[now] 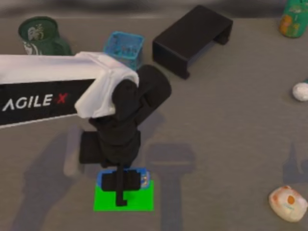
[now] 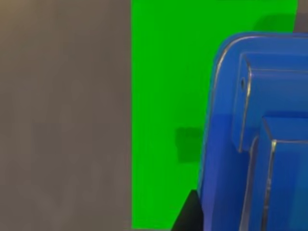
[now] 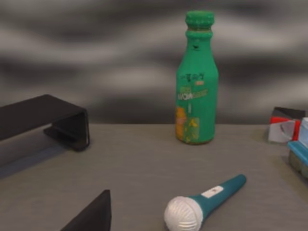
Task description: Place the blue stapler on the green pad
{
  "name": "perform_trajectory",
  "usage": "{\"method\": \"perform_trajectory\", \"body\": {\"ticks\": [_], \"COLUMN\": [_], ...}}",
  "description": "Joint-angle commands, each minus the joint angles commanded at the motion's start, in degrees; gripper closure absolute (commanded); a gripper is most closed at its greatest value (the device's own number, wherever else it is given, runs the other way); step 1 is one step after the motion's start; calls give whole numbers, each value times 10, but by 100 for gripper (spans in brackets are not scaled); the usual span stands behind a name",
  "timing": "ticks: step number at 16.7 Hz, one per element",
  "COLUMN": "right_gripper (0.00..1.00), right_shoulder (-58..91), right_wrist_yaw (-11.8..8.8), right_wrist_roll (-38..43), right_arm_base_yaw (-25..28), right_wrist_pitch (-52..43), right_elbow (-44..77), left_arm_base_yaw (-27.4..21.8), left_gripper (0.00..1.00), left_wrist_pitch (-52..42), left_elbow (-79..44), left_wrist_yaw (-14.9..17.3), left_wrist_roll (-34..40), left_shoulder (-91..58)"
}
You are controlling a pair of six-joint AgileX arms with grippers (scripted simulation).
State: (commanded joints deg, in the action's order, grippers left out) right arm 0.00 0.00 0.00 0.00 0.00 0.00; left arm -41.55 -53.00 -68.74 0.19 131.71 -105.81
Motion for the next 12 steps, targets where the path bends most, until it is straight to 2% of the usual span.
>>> {"method": "perform_trajectory", "body": {"ticks": [4, 8, 12], "right_gripper": [0, 0, 0], "right_shoulder": [0, 0, 0], "right_wrist_yaw": [0, 0, 0], "right_wrist_roll": [0, 0, 0], "right_arm_base_yaw": [0, 0, 0], "right_wrist_pitch": [0, 0, 0], "right_elbow": [0, 0, 0], "left_arm_base_yaw": [-1, -1, -1], "left_gripper": [100, 100, 70], "left_wrist_pitch": [76, 81, 81], "left_elbow": [53, 57, 57], "left_wrist_yaw": [0, 0, 0], "left_wrist_roll": [-1, -1, -1], "left_shoulder": [-25, -27, -27]}}
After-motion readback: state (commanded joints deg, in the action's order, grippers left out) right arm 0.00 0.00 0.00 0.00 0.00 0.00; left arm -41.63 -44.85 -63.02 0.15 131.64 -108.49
